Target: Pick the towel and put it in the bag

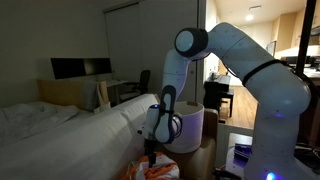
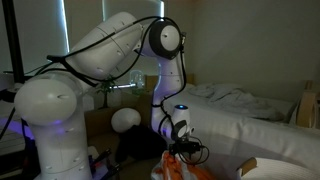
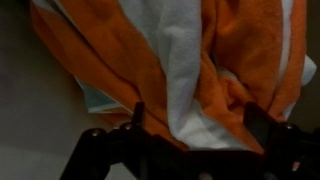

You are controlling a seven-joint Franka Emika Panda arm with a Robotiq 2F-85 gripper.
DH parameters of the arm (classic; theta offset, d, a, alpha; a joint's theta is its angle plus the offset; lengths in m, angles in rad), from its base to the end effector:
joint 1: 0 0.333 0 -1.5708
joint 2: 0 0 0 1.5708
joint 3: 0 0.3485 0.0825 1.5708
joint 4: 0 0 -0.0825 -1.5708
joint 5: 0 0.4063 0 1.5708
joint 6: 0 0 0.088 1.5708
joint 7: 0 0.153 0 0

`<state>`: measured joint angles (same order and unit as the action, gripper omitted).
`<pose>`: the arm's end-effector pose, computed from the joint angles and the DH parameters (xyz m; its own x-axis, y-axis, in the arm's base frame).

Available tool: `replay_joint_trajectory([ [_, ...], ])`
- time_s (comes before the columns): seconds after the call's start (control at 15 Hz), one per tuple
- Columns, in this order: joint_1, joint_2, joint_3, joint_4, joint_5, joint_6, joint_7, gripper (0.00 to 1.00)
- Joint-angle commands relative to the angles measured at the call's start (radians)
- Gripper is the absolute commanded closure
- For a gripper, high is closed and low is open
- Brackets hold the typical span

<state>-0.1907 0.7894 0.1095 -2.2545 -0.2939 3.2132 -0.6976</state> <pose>0.5394 -0.0059 -0.0080 0.6272 0.7592 0.1740 0.7581 -0.6463 0.0868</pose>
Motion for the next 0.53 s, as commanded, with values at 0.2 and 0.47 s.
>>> replay_joint_trajectory([
  [0.2,-0.036,0.098,0.006,0.08,-0.035,-0.1,0.012,0.0],
  [0.47,-0.069,0.187,0.022,0.147,-0.035,-0.159,-0.018,0.0],
])
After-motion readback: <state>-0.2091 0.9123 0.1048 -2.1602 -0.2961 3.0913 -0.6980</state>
